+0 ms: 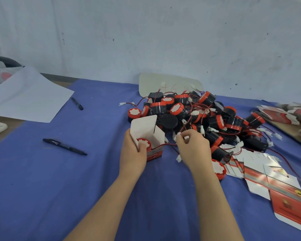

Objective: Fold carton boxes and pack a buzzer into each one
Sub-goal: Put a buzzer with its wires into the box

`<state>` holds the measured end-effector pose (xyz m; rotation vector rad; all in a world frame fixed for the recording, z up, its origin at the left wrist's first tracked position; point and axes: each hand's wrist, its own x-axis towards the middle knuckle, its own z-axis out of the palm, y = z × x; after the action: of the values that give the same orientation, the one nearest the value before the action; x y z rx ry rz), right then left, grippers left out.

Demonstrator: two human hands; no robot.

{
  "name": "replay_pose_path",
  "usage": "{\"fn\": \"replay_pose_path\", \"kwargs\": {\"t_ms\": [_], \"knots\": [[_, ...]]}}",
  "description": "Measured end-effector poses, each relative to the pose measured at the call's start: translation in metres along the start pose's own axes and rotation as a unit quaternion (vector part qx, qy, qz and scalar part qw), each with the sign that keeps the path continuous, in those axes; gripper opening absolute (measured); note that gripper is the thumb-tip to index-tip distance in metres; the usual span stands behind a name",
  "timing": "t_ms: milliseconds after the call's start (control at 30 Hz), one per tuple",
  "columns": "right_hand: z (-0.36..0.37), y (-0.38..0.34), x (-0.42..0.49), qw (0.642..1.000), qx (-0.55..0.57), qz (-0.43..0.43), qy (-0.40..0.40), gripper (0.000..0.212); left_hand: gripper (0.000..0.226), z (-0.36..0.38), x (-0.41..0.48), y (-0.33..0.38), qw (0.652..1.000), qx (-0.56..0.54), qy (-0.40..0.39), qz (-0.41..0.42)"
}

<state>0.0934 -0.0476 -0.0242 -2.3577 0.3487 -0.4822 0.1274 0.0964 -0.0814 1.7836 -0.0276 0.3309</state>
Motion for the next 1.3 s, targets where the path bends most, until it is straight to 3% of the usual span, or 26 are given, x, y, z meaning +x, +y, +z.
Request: {"fn": "replay_pose_path", "kwargs": {"t_ms": [233,300,400,467,533,600,667,733,833,933,1033,1100,1233,1300], "knots": [[-0.008,-0.006,-0.007,0.966,-0.107,-0.07,-0.225,0.029,0.043,0.001,0.0,-0.001,1.0,0.014,0.007,0.007],[-0.007,-0.009,-0.007,0.968,-0.053,-0.077,-0.234,0.028,0.042,0.001,0.0,-0.001,1.0,0.02,0.006,0.01],[-0.001,-0.015,-0.009,0.954,0.17,-0.01,-0.245,0.019,0.037,0.001,0.001,-0.001,1.0,0.01,0.006,0.021],[0.007,-0.023,-0.013,0.923,0.306,0.049,-0.229,0.004,0.038,0.001,0.0,0.0,1.0,-0.008,-0.001,0.023],[0.017,-0.03,-0.016,0.899,0.389,0.09,-0.181,0.02,0.039,0.001,-0.001,0.001,0.999,-0.027,-0.01,0.023],[0.024,-0.033,-0.016,0.887,0.435,0.077,-0.132,0.027,0.039,0.002,-0.002,0.001,0.999,-0.027,-0.012,0.027],[0.027,-0.033,-0.015,0.875,0.466,0.056,-0.119,0.02,0.037,0.001,-0.002,0.0,0.999,-0.011,-0.01,0.034],[0.03,-0.029,-0.014,0.898,0.424,0.024,-0.116,0.018,0.035,0.001,-0.001,-0.001,0.999,0.003,-0.008,0.035],[0.033,-0.024,-0.015,0.971,0.22,-0.085,-0.034,0.011,0.037,0.002,0.0,0.0,0.999,0.025,-0.002,0.035],[0.036,-0.022,-0.016,0.984,0.059,-0.162,0.048,0.014,0.037,0.002,-0.001,0.0,0.999,0.028,0.002,0.038],[0.037,-0.021,-0.016,0.977,0.089,-0.172,0.083,0.019,0.035,0.003,0.0,0.0,0.999,0.032,0.003,0.036],[0.037,-0.023,-0.016,0.974,0.167,-0.141,0.06,0.008,0.031,0.003,-0.001,0.0,0.999,0.029,0.001,0.04],[0.038,-0.024,-0.015,0.955,0.286,-0.071,-0.022,0.062,0.032,0.003,-0.003,0.0,0.998,0.025,0.0,0.05],[0.037,-0.026,-0.013,0.956,0.285,-0.064,-0.036,0.054,0.03,0.003,-0.003,-0.002,0.998,0.022,0.002,0.059]]}}
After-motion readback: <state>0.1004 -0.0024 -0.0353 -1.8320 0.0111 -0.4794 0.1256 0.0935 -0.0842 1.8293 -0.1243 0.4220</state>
